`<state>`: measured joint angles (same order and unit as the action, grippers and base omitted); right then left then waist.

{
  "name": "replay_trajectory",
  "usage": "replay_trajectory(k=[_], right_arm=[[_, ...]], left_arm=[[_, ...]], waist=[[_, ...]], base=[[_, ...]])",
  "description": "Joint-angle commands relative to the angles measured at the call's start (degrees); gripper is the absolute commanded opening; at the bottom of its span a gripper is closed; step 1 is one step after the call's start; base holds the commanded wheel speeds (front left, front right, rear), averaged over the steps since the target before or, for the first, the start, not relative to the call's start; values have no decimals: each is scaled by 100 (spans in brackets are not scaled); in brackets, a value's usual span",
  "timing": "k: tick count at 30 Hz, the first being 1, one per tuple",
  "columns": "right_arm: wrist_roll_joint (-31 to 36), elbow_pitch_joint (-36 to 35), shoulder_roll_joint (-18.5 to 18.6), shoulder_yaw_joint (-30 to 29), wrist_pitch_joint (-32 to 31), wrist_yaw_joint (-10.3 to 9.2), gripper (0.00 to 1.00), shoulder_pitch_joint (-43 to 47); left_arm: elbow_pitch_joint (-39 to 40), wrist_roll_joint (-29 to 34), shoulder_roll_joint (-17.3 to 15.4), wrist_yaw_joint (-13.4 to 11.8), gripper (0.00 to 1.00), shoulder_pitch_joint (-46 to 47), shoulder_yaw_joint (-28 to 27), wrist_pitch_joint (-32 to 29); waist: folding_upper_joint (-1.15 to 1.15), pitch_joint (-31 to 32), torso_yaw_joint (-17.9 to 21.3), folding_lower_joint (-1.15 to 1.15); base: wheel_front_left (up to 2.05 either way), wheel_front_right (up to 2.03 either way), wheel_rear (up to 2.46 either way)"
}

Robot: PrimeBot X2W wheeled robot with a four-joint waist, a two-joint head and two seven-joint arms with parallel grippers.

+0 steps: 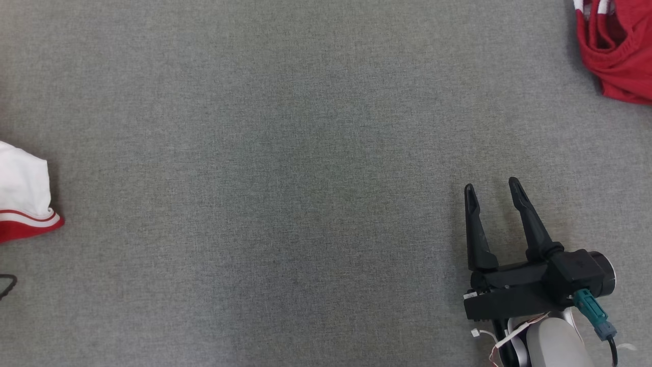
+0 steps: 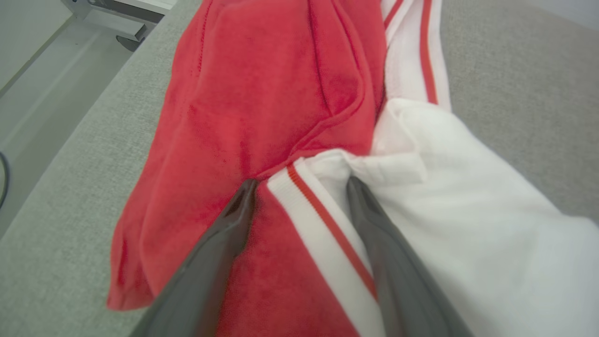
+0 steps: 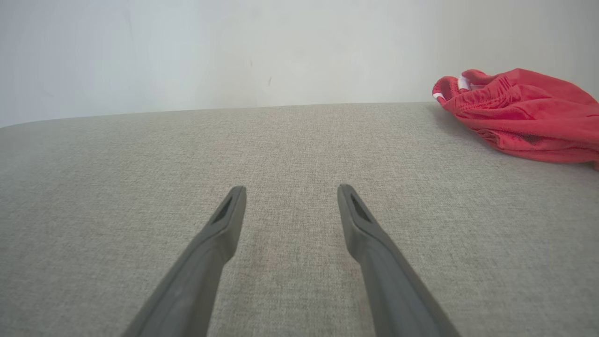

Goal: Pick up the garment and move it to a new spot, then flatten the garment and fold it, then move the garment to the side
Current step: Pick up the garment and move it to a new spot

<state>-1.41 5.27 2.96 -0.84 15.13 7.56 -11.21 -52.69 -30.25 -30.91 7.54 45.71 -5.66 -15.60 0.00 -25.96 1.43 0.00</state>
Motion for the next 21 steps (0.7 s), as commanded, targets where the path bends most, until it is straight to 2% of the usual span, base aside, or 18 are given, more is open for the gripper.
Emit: replay_trajectory(k=[1, 4, 5, 6, 9, 10, 14, 21], right_arm=[[43, 13, -15, 12, 0, -16, 100, -42], [53, 26, -16, 9, 0, -16, 100, -46], [54, 30, -16, 3, 0, -16, 100, -44], [61, 35, -15, -2, 0, -16, 100, -39], [80, 48, -15, -33, 0, -16, 100, -11], [80, 48, -15, -33, 0, -16, 100, -11], [7, 45, -15, -43, 0, -16, 100, 55], [-94, 186, -15, -35, 0, -16, 100, 201]], left_arm=[[-248, -93, 96, -13, 100, -104, 141, -297], [-309, -202, 125, -11, 100, -112, 233, -311], [-305, -195, 103, -8, 58, -116, 260, -215], [-299, -179, 81, -8, 0, -116, 275, -109], [-244, -96, -13, -85, 0, 21, 254, 426], [-244, -96, -13, -85, 0, 21, 254, 426], [35, 118, -43, -307, 0, 320, 228, 1486], [520, 236, -1, -206, 0, 789, 382, 2395]], waist=[[0, 2, 9, 0], [0, 25, 22, 0], [0, 39, 26, 0], [0, 59, 28, 0], [0, 154, 20, 0], [0, 154, 20, 0], [0, 370, -13, 0], [0, 894, -23, 0]], base=[[0, 0, 0], [0, 0, 0], [0, 0, 0], [0, 0, 0], [0, 0, 0], [0, 0, 0], [0, 0, 0], [0, 0, 0]])
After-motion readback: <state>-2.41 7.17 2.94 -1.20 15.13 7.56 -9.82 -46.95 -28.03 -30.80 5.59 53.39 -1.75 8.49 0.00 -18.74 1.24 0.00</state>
